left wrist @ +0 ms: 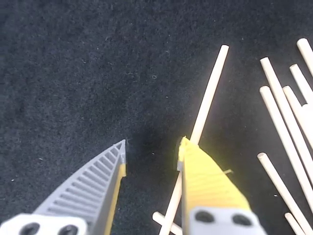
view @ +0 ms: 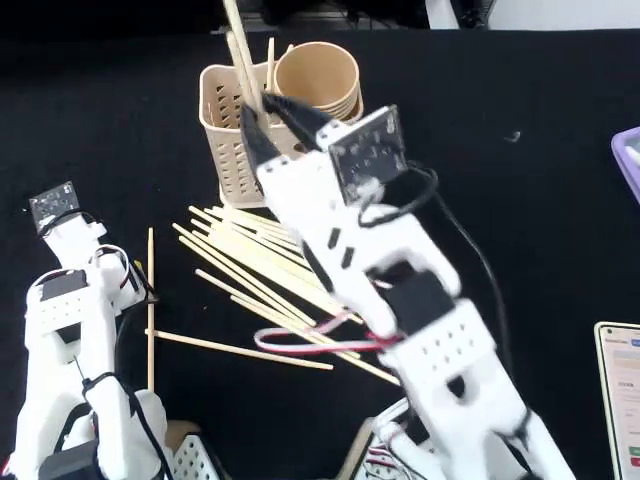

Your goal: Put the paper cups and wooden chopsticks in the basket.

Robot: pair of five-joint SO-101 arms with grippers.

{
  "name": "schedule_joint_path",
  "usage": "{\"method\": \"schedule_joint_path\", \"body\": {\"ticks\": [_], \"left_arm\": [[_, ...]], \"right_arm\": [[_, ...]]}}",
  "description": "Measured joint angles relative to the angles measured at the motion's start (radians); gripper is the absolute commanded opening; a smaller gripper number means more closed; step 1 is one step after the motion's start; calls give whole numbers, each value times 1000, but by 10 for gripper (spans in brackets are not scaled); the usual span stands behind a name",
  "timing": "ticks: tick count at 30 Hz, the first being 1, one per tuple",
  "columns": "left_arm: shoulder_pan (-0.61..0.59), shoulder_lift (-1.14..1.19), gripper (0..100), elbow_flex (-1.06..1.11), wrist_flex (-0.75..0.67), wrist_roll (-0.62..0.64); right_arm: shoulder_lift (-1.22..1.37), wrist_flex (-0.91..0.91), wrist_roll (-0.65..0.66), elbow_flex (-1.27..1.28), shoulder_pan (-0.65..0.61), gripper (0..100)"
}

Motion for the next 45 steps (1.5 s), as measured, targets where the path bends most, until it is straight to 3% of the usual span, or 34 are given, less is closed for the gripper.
{"method": "schedule_joint_path", "body": {"ticks": [6,10,19,28,35,45], "left_arm": [[46,0,180,38,-66,0],[52,0,180,49,-97,0],[52,0,180,49,-101,0],[52,0,180,49,-104,0],[52,0,180,49,-104,0],[52,0,180,49,-104,0]], "right_arm": [[261,-365,-5,-77,3,11],[450,-476,-3,-206,12,11],[738,-496,3,-387,63,11],[704,-493,2,-394,64,11],[578,-359,2,-394,64,11],[655,-359,2,-488,64,11]]}}
